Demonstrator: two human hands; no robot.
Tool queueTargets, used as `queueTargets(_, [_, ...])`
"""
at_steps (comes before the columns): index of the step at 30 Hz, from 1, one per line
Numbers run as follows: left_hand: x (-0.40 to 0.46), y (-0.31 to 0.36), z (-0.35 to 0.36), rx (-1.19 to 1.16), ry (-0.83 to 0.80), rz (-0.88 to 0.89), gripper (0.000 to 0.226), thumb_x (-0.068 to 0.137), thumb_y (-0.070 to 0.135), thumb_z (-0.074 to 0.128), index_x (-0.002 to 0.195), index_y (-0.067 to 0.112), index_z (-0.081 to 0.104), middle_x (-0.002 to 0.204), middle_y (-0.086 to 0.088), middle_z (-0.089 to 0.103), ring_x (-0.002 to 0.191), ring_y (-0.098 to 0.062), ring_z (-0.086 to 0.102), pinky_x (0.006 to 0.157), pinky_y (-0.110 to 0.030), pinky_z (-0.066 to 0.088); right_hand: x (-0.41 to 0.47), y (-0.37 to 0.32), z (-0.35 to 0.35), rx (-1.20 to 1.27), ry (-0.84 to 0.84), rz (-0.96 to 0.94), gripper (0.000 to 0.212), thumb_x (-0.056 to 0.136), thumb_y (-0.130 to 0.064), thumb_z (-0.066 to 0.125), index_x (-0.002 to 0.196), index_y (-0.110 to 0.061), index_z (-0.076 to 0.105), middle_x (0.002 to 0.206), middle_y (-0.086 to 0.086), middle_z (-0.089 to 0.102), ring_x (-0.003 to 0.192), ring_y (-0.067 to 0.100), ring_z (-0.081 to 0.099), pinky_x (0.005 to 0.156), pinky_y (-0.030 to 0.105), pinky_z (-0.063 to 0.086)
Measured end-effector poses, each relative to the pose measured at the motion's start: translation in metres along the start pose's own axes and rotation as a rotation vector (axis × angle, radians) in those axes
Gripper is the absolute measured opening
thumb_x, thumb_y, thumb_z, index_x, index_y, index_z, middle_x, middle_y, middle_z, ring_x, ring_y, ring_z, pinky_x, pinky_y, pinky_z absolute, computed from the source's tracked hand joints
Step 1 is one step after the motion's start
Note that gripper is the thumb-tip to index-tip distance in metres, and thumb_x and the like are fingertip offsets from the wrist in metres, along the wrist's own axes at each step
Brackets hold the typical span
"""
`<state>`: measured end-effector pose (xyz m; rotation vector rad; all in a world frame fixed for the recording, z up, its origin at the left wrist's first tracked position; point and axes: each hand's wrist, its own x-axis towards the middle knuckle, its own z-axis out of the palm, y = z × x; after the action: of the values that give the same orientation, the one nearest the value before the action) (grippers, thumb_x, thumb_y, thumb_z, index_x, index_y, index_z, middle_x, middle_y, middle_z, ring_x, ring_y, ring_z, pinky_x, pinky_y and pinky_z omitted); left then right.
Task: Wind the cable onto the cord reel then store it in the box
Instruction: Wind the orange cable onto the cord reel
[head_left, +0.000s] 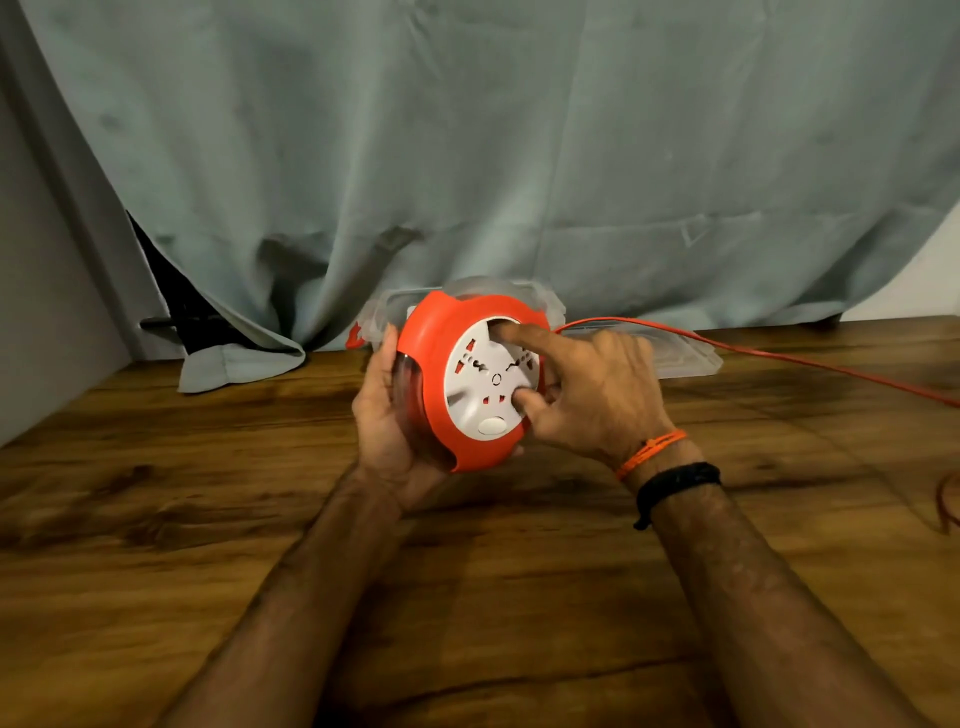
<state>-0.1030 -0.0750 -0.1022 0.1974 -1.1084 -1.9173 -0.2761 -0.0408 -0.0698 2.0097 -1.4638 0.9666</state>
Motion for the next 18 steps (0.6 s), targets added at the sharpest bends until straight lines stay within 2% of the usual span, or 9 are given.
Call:
queueTargets(3, [0.002, -0.002, 0.003, -0.033, 0.061, 0.102, 0.084, 0.079, 0.069, 0.051, 0.141, 0.013, 0.057, 0.143, -0.021, 0.057, 0.130, -0.042, 0.054, 0.108, -0.068, 0.038, -0.006, -0.001, 0.005, 0.028, 0.035, 0.071, 0.062, 0.060, -0.059, 0.072, 0.113, -0.030, 0.063, 0.068, 0.007, 0.067, 0.073, 0.034, 0.064, 0.070, 0.036, 0.039])
queueTargets(5, [0.004, -0.002, 0.006, -0.040, 0.123, 0.160, 0.082, 0.082, 0.066, 0.048, 0.142, 0.010, 0.055, 0.142, -0.023, 0.057, 0.132, -0.042, 0.054, 0.109, -0.061, 0.042, -0.007, -0.010, 0.012, 0.055, 0.019, 0.141, 0.063, 0.061, -0.077, 0.059, 0.096, -0.026, 0.063, 0.073, 0.004, 0.067, 0.077, 0.031, 0.064, 0.070, 0.033, 0.034])
queueTargets(7, [0.004, -0.001, 0.007, -0.043, 0.162, 0.170, 0.078, 0.083, 0.065, 0.047, 0.135, 0.009, 0.062, 0.136, -0.022, 0.062, 0.127, -0.039, 0.059, 0.103, -0.055, 0.049, -0.008, -0.019, 0.018, 0.033, 0.012, 0.188, 0.064, 0.062, -0.086, 0.045, 0.077, -0.025, 0.059, 0.073, 0.003, 0.067, 0.077, 0.029, 0.063, 0.069, 0.032, 0.032])
queueTargets(9, [0.003, 0.000, 0.006, -0.019, 0.198, 0.168, 0.075, 0.081, 0.066, 0.048, 0.127, 0.012, 0.069, 0.130, -0.019, 0.067, 0.120, -0.037, 0.064, 0.099, -0.052, 0.054, -0.007, -0.026, 0.019, 0.037, 0.027, 0.214, 0.065, 0.062, -0.087, 0.041, 0.068, -0.024, 0.056, 0.070, 0.005, 0.065, 0.075, 0.029, 0.062, 0.068, 0.032, 0.034])
queueTargets(12, [0.003, 0.000, 0.006, 0.019, 0.216, 0.179, 0.069, 0.081, 0.066, 0.047, 0.118, 0.015, 0.075, 0.126, -0.017, 0.070, 0.117, -0.035, 0.067, 0.098, -0.051, 0.054, -0.007, -0.024, 0.018, 0.054, -0.001, 0.230, 0.063, 0.063, -0.086, 0.045, 0.067, -0.024, 0.053, 0.072, 0.004, 0.065, 0.078, 0.028, 0.062, 0.068, 0.031, 0.033])
queueTargets(14, [0.003, 0.000, 0.006, 0.002, 0.213, 0.174, 0.073, 0.084, 0.067, 0.044, 0.125, 0.013, 0.071, 0.132, -0.019, 0.066, 0.123, -0.037, 0.062, 0.103, -0.054, 0.050, -0.005, -0.022, 0.015, 0.045, -0.035, 0.203, 0.065, 0.065, -0.087, 0.046, 0.067, -0.023, 0.055, 0.070, 0.002, 0.065, 0.077, 0.025, 0.063, 0.067, 0.029, 0.034])
queueTargets(16, [0.003, 0.000, 0.004, -0.011, 0.190, 0.152, 0.080, 0.085, 0.069, 0.043, 0.137, 0.012, 0.060, 0.138, -0.021, 0.061, 0.128, -0.040, 0.057, 0.106, -0.058, 0.046, -0.003, -0.018, 0.009, 0.074, -0.060, 0.169, 0.063, 0.067, -0.085, 0.049, 0.070, -0.023, 0.062, 0.064, -0.005, 0.064, 0.073, 0.021, 0.063, 0.068, 0.029, 0.041])
queueTargets(18, [0.002, -0.002, 0.001, -0.019, 0.143, 0.126, 0.085, 0.081, 0.070, 0.049, 0.142, 0.011, 0.055, 0.141, -0.022, 0.058, 0.131, -0.042, 0.054, 0.110, -0.062, 0.040, -0.002, -0.012, -0.001, 0.170, -0.040, 0.137, 0.048, 0.071, -0.072, 0.060, 0.070, -0.024, 0.063, 0.054, -0.010, 0.056, 0.065, 0.019, 0.063, 0.070, 0.034, 0.049])
